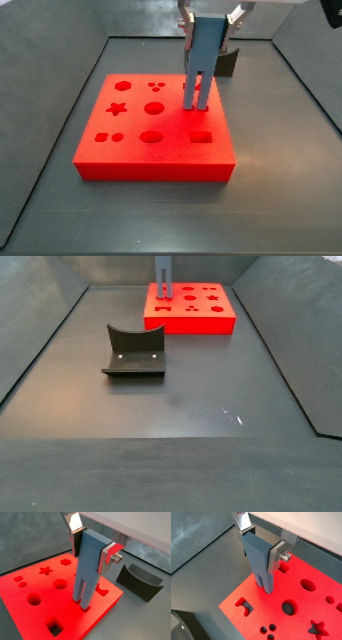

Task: Insert the double-square object.

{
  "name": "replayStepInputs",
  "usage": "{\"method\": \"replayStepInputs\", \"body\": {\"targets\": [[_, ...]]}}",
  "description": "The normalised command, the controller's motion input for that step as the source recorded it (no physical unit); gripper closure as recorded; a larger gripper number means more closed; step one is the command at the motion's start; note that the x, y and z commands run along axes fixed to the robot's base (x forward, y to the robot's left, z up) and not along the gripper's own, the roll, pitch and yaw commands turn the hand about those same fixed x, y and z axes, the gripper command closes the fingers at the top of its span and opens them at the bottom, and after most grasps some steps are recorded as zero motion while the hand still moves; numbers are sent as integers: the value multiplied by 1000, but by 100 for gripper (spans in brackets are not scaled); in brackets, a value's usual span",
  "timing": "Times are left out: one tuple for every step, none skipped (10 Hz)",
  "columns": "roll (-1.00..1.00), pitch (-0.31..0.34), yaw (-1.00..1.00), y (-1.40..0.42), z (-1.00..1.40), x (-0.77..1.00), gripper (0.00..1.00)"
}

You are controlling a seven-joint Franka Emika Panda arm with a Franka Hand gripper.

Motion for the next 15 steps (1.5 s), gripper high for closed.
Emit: {"method": "replayStepInputs", "body": {"targets": [[29, 0, -74, 0, -54, 43, 100], [0, 0, 0, 0, 0, 29, 100], [56, 0, -40, -29, -43, 194, 100], [70, 0, -60, -29, -83, 186, 100], [47, 0, -46, -6, -66, 160, 100], [27, 0, -51, -3, 0, 106, 100], [0, 0, 0, 0, -40, 0, 100], [66, -9, -49, -63, -357, 0, 100], [226, -101, -74, -57, -680, 0, 100], [186, -131, -46, 0, -729, 0, 100], [84, -127, -46, 0, -649, 9, 100], [0, -183, -31, 0, -663, 0, 100], [73, -224, -34, 0, -763, -34, 100], [56, -226, -14, 0, -780, -100, 100], [0, -204, -14, 0, -780, -103, 100]]}}
